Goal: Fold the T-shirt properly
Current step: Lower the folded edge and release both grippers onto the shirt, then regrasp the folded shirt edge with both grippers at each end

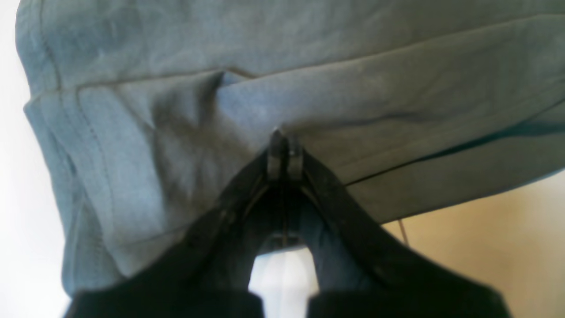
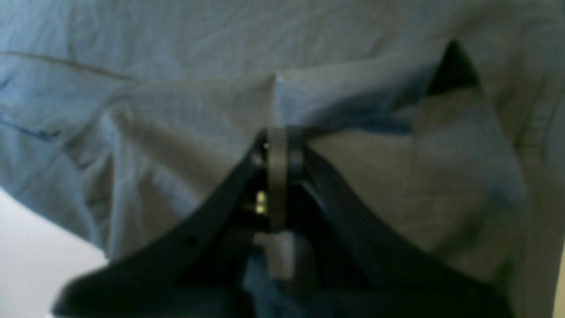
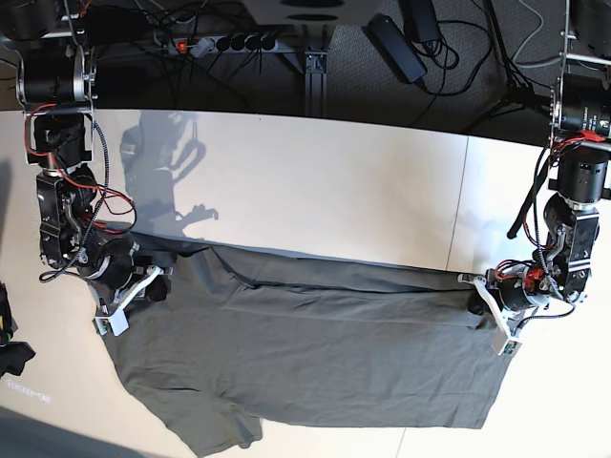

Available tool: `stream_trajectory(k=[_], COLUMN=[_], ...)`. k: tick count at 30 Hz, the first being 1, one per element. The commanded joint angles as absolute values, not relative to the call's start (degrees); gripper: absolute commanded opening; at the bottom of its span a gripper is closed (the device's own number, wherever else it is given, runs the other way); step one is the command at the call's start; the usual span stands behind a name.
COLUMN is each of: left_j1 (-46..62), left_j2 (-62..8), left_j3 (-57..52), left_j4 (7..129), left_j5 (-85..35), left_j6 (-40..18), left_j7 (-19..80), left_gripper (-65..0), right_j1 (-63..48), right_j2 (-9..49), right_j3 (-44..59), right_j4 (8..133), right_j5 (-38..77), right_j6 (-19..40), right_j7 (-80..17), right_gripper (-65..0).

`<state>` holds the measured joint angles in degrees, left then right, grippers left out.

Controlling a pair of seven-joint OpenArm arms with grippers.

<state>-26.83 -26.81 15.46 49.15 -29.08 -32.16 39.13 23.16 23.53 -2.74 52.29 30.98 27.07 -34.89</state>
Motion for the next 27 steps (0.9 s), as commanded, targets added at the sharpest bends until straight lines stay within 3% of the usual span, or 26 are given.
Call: stream_trajectory(k=[1,3,11,18,27], left_j1=[-26.7,-24.8,-7.2,7.8,15.6], left_j2=[-28.2,-29.6,-34.9,-34.9,-34.8], left_j3=[15.5,15.5,13.4,3.1,-2.7], left_j4=[49.6,51.7,71.1,82.0,90.8], left_j5=[-27.4,-28.7,-33.4,-33.4,-36.5], left_j6=[-34.8,-40.0,-40.0,-40.0,-40.0], left_j7=[41.8,40.3,38.9,39.0,38.9], left_gripper=[-65.0,-65.0,-65.0,-65.0,-65.0], right_j1=[22.0,18.9,2.0,-11.2,-15.9], right_j2=[24.5,24.9,28.3,32.1,34.9], right_j3=[-2.7,-2.7,-1.1,4.6,11.7], right_j4=[53.6,56.7,72.7,83.5,87.0], right_j5=[31.2,32.4,32.3,32.4,35.7], right_j6=[30.9,30.9,30.9,30.9,30.9], right_j7=[-39.2,-40.2,-40.5,-41.0,-40.8], right_gripper=[-65.0,-65.0,-65.0,-65.0,-65.0])
